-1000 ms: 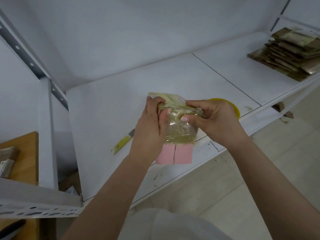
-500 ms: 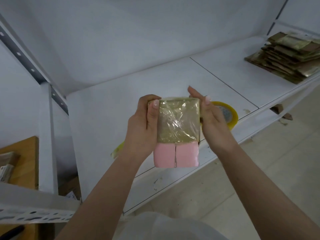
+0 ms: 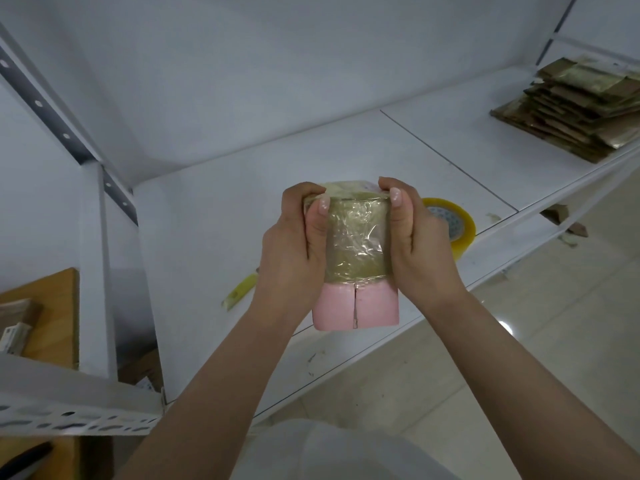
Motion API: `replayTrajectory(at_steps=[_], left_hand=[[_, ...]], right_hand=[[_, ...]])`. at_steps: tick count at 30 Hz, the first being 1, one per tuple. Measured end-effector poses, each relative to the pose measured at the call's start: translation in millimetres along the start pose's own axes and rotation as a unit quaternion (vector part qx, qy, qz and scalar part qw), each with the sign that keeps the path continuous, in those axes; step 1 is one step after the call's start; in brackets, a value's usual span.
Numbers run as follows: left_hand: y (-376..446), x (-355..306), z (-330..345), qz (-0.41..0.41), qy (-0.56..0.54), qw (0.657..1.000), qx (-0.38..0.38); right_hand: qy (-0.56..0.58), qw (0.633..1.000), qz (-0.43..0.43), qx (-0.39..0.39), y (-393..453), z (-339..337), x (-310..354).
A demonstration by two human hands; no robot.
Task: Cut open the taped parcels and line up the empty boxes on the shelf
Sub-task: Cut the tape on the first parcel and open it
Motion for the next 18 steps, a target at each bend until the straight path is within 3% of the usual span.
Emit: replayTrajectory(at_steps=[6, 14, 18], left_hand=[[-3.7, -0.7, 6.4, 0.003, 0.0, 1.0, 0.027], [-11.5, -1.0, 4.7, 0.01, -0.024, 1.0, 0.006], [-9.6, 9.2, -0.2, -0.006, -0.054, 0.998, -0.01]], right_hand=[[-0.014, 1.0, -0.016, -0.002, -2.4, -1.7, -5.5], [-0.069, 0.996, -0.058, -0.011, -8.9, -6.7, 2.0], [-0.055, 0.996, -0.035, 0.053, -7.0, -2.1, -4.6]])
Point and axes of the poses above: each hand's wrist, its own y-axis towards the middle knuckle, its own z-axis out of the palm, x = y × z, the point moved 8 cm from there along y, towards the middle knuckle, and after that the axes turned 2 degrees about z, right-handed, at the moved point
